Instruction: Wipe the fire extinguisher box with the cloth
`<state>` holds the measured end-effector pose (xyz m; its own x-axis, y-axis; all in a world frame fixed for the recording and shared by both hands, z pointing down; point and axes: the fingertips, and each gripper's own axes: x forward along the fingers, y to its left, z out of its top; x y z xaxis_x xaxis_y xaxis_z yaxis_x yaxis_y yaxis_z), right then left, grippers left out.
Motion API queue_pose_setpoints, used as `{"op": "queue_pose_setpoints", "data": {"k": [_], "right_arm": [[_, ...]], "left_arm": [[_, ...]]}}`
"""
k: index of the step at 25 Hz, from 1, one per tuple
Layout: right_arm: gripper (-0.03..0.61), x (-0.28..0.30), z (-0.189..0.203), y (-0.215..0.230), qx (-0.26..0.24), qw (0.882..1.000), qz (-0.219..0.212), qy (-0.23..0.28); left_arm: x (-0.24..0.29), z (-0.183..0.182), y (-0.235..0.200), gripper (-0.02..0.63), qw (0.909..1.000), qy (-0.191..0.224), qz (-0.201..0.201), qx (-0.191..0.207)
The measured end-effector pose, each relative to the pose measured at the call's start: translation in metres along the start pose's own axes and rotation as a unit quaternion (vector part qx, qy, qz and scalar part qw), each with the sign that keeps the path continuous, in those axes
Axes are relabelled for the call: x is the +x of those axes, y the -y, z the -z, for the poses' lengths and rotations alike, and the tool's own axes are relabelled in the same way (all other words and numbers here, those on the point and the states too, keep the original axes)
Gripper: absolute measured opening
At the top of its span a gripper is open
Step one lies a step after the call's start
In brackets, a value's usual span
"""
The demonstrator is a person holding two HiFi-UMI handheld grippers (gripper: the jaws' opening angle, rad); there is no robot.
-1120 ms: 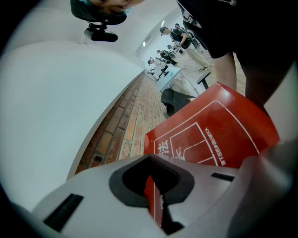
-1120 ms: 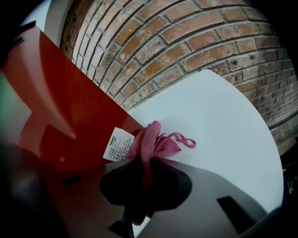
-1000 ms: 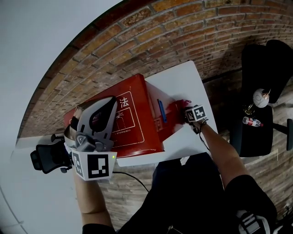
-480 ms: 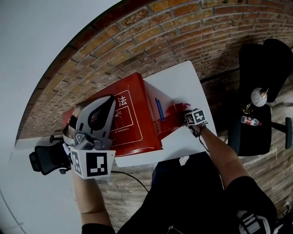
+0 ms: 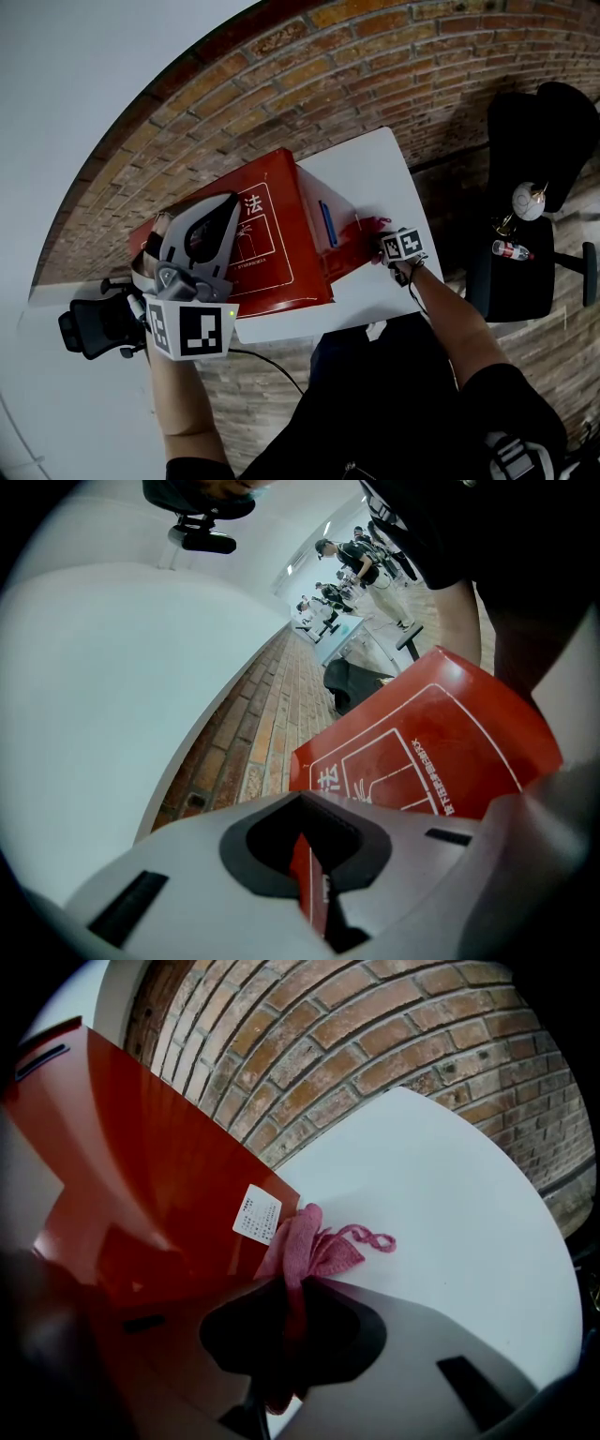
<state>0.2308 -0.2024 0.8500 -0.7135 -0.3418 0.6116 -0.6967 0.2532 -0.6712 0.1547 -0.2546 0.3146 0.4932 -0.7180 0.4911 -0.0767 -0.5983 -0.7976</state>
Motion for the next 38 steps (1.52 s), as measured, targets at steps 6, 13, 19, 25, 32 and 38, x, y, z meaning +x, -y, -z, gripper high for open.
{"op": "queue_pose_setpoints", "data": {"k": [6, 13, 19, 25, 32, 38], "right_arm": [[0.064, -0.008, -0.005, -0.008, 0.021, 0.999, -0.035, 0.017], [0.064, -0.021, -0.017, -0.029, 0.044, 0.994, -0.094, 0.029], [0.064, -0.031, -0.025, -0.045, 0.075, 0.987, -0.139, 0.038], [0.064, -0.039, -0.028, -0.052, 0.107, 0.978, -0.171, 0.047], [0.064, -0.045, -0.030, -0.060, 0.113, 0.975, -0.189, 0.043], [0.064, -0.054, -0.032, -0.068, 0.122, 0.970, -0.204, 0.046]], "left_arm": [[0.000, 0.000, 0.000, 0.027, 1.0000, 0.000, 0.000, 0.000], [0.000, 0.000, 0.000, 0.028, 1.0000, 0.000, 0.000, 0.000], [0.000, 0.000, 0.000, 0.028, 1.0000, 0.000, 0.000, -0.001], [0.000, 0.000, 0.000, 0.028, 1.0000, 0.000, -0.001, -0.001], [0.000, 0.000, 0.000, 0.028, 1.0000, -0.001, -0.003, -0.001], [0.000, 0.000, -0.001, 0.028, 1.0000, -0.001, -0.003, -0.001]]}}
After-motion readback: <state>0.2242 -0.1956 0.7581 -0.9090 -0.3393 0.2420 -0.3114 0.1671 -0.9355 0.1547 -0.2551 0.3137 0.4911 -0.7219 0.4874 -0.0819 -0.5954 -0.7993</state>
